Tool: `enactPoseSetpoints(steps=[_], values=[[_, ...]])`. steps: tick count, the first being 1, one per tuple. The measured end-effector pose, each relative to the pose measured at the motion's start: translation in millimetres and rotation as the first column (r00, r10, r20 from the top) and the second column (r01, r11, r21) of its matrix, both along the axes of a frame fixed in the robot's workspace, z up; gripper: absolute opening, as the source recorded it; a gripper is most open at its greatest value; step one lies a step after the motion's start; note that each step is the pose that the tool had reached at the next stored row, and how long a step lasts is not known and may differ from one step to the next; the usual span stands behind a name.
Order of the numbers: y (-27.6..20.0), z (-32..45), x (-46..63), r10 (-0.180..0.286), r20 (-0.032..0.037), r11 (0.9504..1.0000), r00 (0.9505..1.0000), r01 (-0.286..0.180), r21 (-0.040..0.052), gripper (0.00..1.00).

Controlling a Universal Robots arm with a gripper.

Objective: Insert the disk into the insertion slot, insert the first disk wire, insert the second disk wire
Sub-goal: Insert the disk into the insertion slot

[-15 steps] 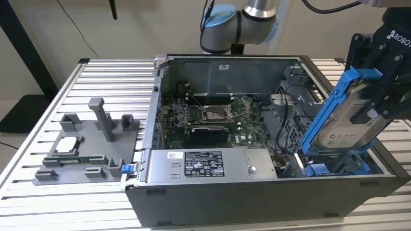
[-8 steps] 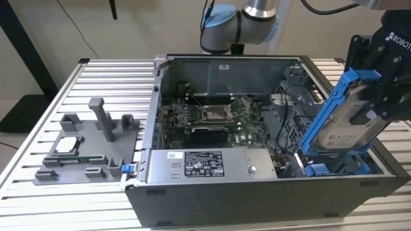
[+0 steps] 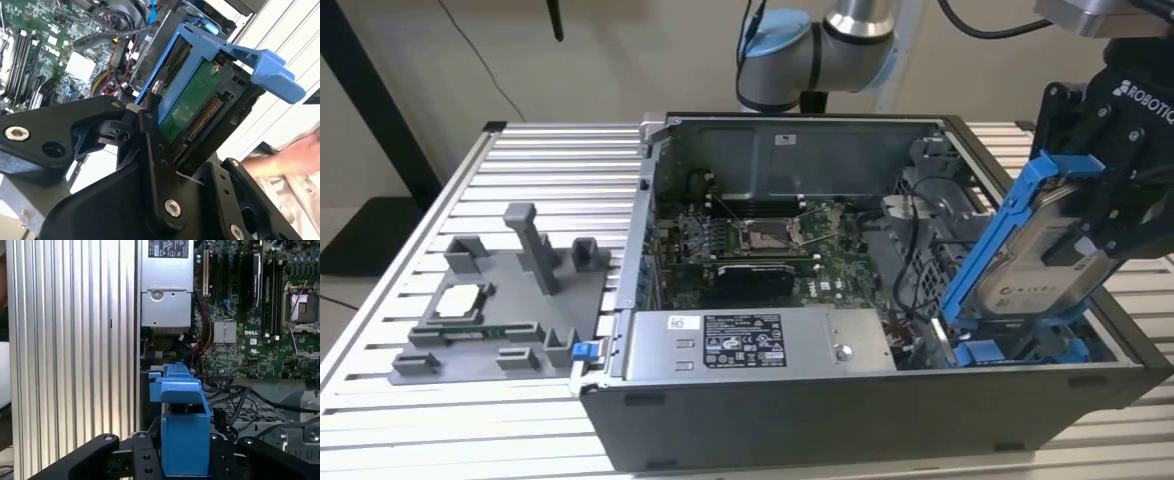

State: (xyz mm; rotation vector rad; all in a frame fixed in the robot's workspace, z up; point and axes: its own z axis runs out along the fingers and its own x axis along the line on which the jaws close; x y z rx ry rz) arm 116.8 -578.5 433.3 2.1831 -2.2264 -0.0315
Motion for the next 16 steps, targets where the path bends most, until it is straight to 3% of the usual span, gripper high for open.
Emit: enactPoseSetpoints(steps=[16], values=[[0.1,-15.1,9.6,0.0,0.0,1.0,1.0,0.0,0.0041,0.0]])
